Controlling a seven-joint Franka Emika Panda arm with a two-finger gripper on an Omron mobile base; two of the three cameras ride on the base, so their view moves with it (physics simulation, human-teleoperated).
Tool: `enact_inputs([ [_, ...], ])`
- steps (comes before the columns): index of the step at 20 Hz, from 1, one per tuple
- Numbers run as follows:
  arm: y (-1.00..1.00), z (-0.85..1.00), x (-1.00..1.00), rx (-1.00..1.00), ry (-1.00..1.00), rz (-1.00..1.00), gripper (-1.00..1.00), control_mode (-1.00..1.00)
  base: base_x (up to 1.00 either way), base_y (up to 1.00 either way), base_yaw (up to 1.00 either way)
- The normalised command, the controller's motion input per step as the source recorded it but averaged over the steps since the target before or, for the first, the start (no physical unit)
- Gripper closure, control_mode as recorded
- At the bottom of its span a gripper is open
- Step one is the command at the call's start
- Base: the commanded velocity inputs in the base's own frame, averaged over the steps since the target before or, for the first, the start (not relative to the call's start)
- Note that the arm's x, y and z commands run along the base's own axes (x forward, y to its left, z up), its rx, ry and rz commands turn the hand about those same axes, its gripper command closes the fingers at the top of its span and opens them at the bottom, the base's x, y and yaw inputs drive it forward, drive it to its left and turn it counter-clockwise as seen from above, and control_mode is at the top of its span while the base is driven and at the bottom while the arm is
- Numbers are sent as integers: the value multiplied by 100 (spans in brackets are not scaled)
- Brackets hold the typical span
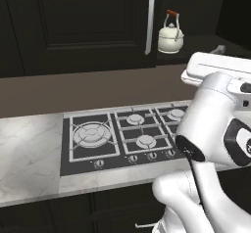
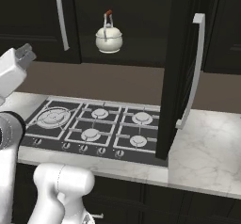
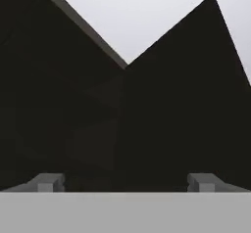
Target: Open the cabinet, pick the kettle from the cabinet, and place it in the sink.
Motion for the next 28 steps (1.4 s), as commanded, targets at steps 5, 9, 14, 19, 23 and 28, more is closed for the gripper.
enact_inputs([
  [5,34,2,0,-1,40,29,-100,-100,0,0,0],
  [9,31,-1,2,4,34,30,-100,-100,0,0,0],
  [14,27,-4,12,20,26,27,-100,-100,0,0,0],
  [19,9,0,39,27,25,19,-100,-100,0,0,0],
  [23,13,0,40,27,25,10,-100,-100,0,0,0],
  [28,16,-1,36,23,22,9,-100,-100,0,0,0],
])
